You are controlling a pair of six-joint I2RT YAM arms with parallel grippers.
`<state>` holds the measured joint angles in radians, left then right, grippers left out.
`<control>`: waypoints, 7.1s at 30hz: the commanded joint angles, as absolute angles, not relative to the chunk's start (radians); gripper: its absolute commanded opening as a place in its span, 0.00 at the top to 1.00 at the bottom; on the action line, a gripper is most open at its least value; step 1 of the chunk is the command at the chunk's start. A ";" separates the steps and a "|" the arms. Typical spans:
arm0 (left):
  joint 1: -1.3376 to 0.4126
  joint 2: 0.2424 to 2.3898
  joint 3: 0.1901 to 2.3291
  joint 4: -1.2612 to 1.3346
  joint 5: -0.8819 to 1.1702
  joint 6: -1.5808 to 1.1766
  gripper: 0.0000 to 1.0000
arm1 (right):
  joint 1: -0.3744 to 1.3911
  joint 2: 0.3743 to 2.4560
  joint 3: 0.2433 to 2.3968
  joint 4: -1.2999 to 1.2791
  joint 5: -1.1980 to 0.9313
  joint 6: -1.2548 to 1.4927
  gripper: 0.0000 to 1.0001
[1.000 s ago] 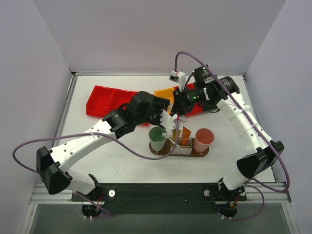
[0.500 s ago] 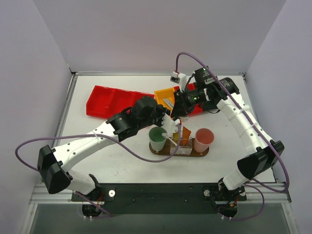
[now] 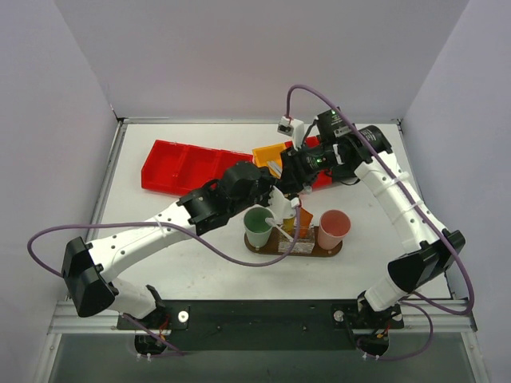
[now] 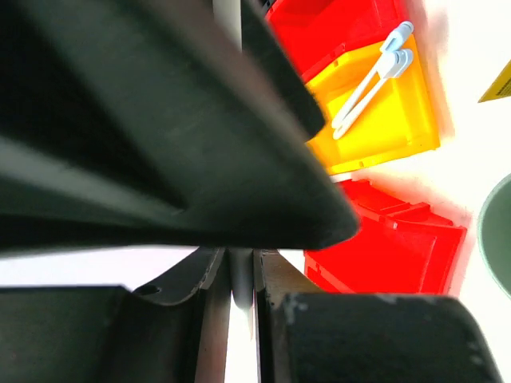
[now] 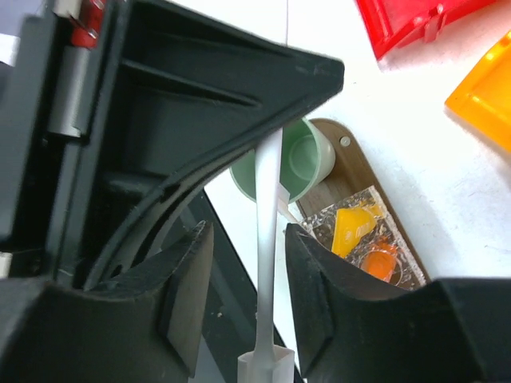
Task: Prepare toiletry sets of a toothbrush and toothpaste on the tray
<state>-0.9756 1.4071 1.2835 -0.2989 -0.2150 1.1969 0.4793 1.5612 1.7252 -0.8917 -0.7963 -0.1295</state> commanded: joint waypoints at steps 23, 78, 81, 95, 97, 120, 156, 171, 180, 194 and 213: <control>-0.951 1.333 1.370 -0.307 -0.121 0.706 1.00 | 0.232 1.286 1.821 -0.844 -0.761 -0.121 0.55; -0.842 1.457 1.508 -0.242 0.529 -0.041 1.00 | 0.423 1.095 1.456 -0.305 -0.724 0.054 0.57; -0.842 1.462 1.508 -0.241 0.528 -0.040 1.00 | 0.425 1.100 1.451 -0.296 -0.726 0.060 0.61; -0.844 1.447 1.476 -0.236 0.522 -0.012 1.00 | 0.425 1.109 1.474 -0.302 -0.707 0.054 0.69; -0.848 1.447 1.471 -0.238 0.520 -0.008 1.00 | 0.425 1.114 1.479 -0.304 -0.710 0.057 0.75; -0.822 1.381 1.404 -0.253 0.508 0.089 0.13 | 0.420 1.036 1.390 -0.333 -0.598 -0.034 1.00; -0.348 1.170 1.408 -0.365 0.568 0.100 0.10 | 0.423 0.792 0.865 -0.258 -0.583 -0.229 1.00; -0.331 1.169 1.376 -0.348 0.574 0.101 0.10 | 0.423 0.793 0.833 -0.212 -0.589 -0.219 1.00; -0.328 1.169 1.364 -0.339 0.578 0.100 0.10 | 0.423 0.781 0.773 -0.163 -0.594 -0.206 1.00; -0.310 1.169 1.361 -0.365 0.569 0.115 0.10 | 0.423 0.775 0.646 -0.018 -0.557 -0.127 1.00; -0.285 1.161 1.338 -0.354 0.577 0.110 0.10 | 0.413 0.784 0.629 -0.057 -0.561 -0.149 1.00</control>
